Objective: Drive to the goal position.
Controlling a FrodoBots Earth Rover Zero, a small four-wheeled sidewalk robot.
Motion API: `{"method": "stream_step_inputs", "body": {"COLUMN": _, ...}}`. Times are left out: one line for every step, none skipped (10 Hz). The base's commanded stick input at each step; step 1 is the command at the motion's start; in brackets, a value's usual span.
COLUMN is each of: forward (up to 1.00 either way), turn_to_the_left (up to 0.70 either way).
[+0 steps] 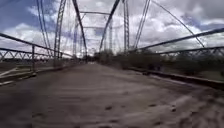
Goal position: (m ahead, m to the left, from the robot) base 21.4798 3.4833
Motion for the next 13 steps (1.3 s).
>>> {"method": "stream_step_inputs", "body": {"forward": 1.00, "turn_to_the_left": -0.06}}
{"method": "stream_step_inputs", "body": {"forward": 1.00, "turn_to_the_left": -0.06}}
{"method": "stream_step_inputs", "body": {"forward": 1.00, "turn_to_the_left": -0.06}}
{"method": "stream_step_inputs", "body": {"forward": 1.00, "turn_to_the_left": -0.06}}
{"method": "stream_step_inputs", "body": {"forward": 1.00, "turn_to_the_left": -0.06}}
{"method": "stream_step_inputs", "body": {"forward": 1.00, "turn_to_the_left": -0.06}}
{"method": "stream_step_inputs", "body": {"forward": 1.00, "turn_to_the_left": -0.06}}
{"method": "stream_step_inputs", "body": {"forward": 1.00, "turn_to_the_left": -0.06}}
{"method": "stream_step_inputs", "body": {"forward": 1.00, "turn_to_the_left": -0.06}}
{"method": "stream_step_inputs", "body": {"forward": 1.00, "turn_to_the_left": -0.06}}
{"method": "stream_step_inputs", "body": {"forward": 1.00, "turn_to_the_left": -0.06}}
{"method": "stream_step_inputs", "body": {"forward": 1.00, "turn_to_the_left": -0.06}}
{"method": "stream_step_inputs", "body": {"forward": 1.00, "turn_to_the_left": -0.06}}
